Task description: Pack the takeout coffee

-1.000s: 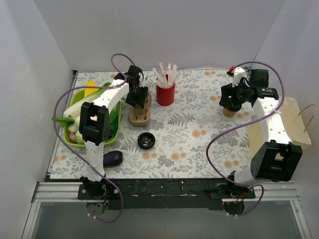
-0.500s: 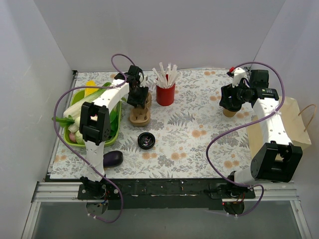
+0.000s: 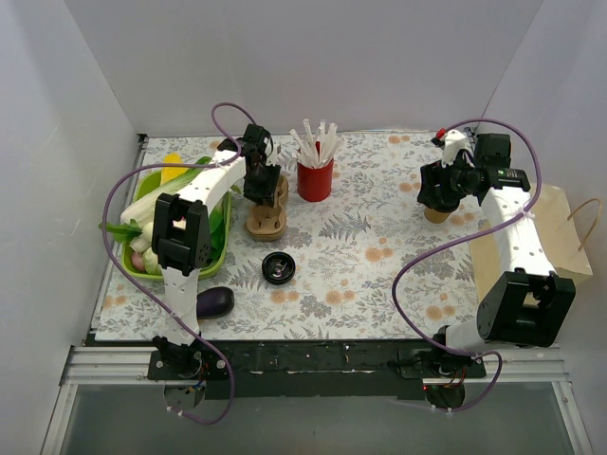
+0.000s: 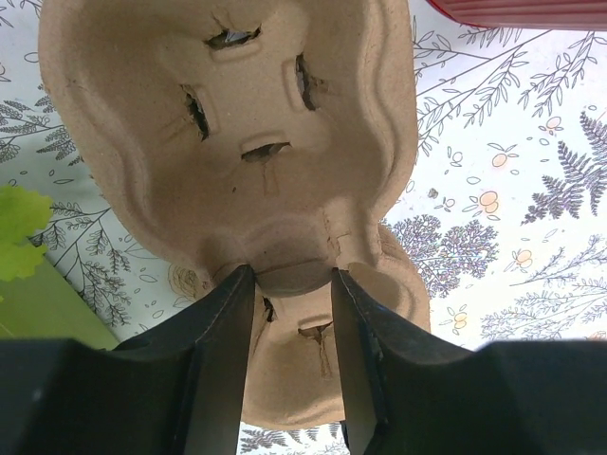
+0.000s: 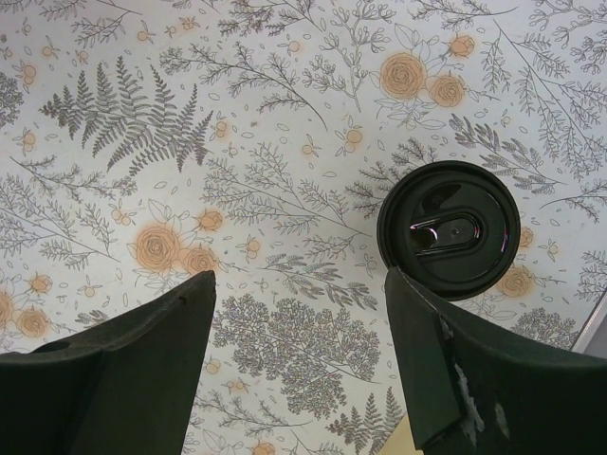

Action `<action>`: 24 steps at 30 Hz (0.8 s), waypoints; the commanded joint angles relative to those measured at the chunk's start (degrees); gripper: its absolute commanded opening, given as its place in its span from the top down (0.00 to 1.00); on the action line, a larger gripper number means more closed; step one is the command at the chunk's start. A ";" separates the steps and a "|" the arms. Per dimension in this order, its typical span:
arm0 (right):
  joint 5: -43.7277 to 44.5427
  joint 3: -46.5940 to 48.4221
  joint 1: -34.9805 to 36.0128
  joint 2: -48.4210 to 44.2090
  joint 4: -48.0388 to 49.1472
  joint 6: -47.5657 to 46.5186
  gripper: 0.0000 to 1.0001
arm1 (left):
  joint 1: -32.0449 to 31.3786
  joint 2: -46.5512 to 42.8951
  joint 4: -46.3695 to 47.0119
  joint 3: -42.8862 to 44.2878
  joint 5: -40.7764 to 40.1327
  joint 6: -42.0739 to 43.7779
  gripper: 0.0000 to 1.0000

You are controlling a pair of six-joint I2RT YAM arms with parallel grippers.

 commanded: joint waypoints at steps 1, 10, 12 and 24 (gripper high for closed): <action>-0.11 -0.49 0.12 -0.94 1.98 0.10 0.20 | 0.06 -0.29 -0.82 1.76 1.16 -0.04 0.67; -0.11 -0.58 0.12 -1.03 2.07 0.10 0.20 | 0.14 -3.80 -1.71 1.84 -0.33 2.33 0.83; -0.20 -0.58 0.12 -1.11 2.07 0.10 0.21 | 0.23 -5.20 -2.05 2.46 -1.29 3.47 0.93; -1.08 0.48 0.20 -0.32 1.98 0.46 0.20 | 1.20 -4.77 -5.93 8.26 -1.03 7.52 1.00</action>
